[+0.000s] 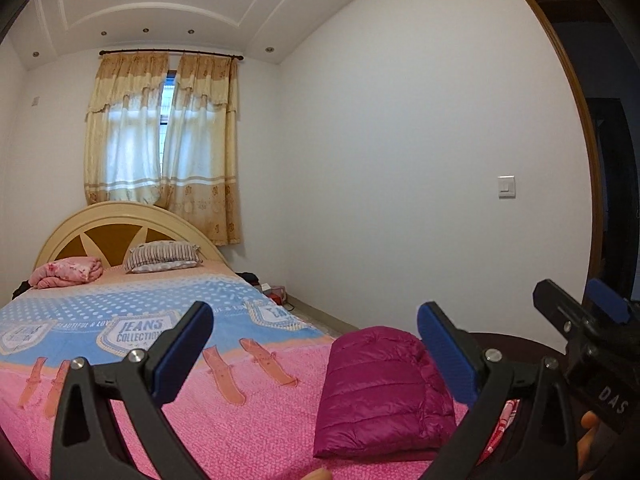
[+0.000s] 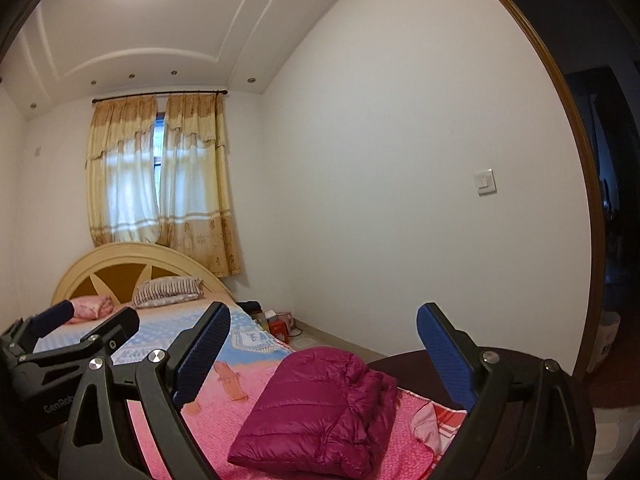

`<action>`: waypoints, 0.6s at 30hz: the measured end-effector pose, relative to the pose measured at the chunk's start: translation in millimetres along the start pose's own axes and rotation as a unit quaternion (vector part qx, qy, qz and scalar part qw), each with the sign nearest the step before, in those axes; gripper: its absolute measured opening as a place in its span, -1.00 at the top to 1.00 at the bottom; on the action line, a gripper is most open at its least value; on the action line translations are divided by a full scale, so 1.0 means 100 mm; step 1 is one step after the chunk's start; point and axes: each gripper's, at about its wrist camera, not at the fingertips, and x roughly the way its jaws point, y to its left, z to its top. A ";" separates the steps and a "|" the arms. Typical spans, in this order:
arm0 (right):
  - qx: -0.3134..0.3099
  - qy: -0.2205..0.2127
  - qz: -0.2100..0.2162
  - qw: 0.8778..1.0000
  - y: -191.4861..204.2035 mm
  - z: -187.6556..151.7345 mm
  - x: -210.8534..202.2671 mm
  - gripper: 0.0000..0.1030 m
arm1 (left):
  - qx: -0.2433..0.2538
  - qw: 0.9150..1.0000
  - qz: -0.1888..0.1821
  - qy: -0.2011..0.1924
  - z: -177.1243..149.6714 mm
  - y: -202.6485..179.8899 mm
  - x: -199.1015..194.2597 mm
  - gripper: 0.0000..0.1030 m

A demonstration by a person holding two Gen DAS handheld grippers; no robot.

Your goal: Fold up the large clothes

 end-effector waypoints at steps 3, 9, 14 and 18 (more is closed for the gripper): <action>-0.004 0.002 0.000 1.000 0.00 -0.02 -0.02 -0.84 | 0.001 1.000 0.005 0.004 -0.03 0.01 0.01 -1.00; 0.005 0.008 -0.009 1.000 -0.09 -0.04 -0.01 -0.84 | -0.007 1.000 0.001 0.010 -0.05 0.03 -0.01 -1.00; 0.006 0.008 -0.007 1.000 -0.08 -0.03 0.00 -0.84 | -0.006 1.000 -0.002 0.006 -0.04 0.02 -0.05 -1.00; 0.007 0.009 -0.008 1.000 -0.08 -0.04 0.00 -0.84 | -0.006 1.000 -0.006 0.004 -0.02 0.00 -0.08 -1.00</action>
